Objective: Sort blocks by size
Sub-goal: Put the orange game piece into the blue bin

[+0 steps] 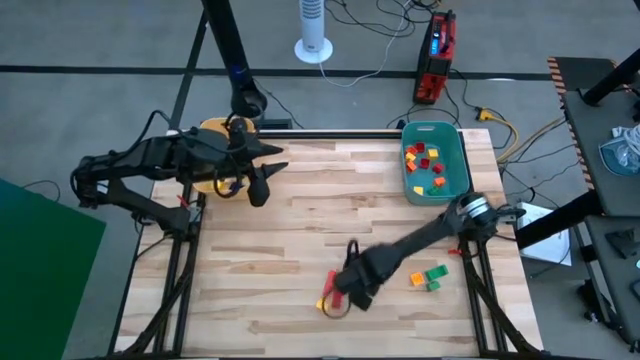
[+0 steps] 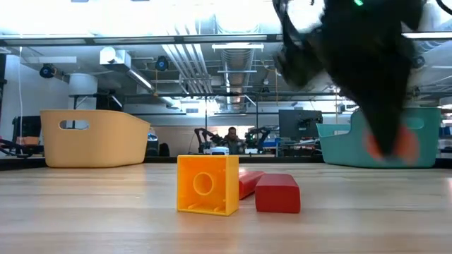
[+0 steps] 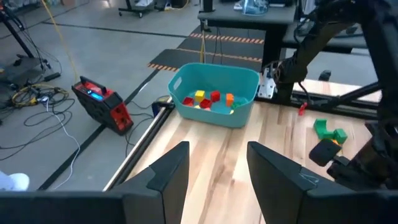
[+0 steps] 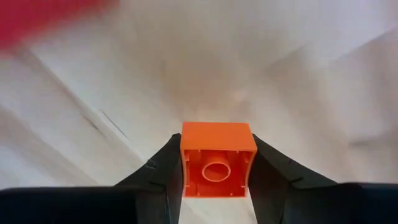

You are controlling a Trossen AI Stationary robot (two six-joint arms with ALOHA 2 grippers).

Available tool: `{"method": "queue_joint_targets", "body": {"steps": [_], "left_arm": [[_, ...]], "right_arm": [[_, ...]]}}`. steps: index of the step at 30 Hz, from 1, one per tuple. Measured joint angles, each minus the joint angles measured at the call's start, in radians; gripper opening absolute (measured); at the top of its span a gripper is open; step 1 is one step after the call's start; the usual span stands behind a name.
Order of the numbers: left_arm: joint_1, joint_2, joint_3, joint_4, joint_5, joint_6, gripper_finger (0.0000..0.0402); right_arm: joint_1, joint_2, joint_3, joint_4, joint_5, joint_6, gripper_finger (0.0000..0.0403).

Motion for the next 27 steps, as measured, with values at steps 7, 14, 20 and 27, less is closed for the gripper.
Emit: {"method": "queue_joint_targets", "body": {"steps": [7, 14, 20, 27], "left_arm": [[0.005, 0.083, 0.101, 0.0, -0.105, 0.004, 0.0149], [0.026, 0.184, 0.26, -0.067, -0.237, 0.063, 0.0149], [0.039, 0.268, 0.449, -0.243, -0.359, -0.014, 0.0149], [0.038, 0.347, 0.599, -0.333, -0.393, -0.091, 0.0149]], "right_arm": [[-0.22, -0.24, 0.009, -0.097, 0.182, -0.119, 0.0125], [-0.605, -0.469, 0.009, -0.167, 0.399, -0.275, 0.0125], [-0.888, -0.583, 0.009, -0.162, 0.443, -0.391, 0.0125], [-1.05, -0.633, 0.008, -0.164, 0.457, -0.536, 0.0125]]}}
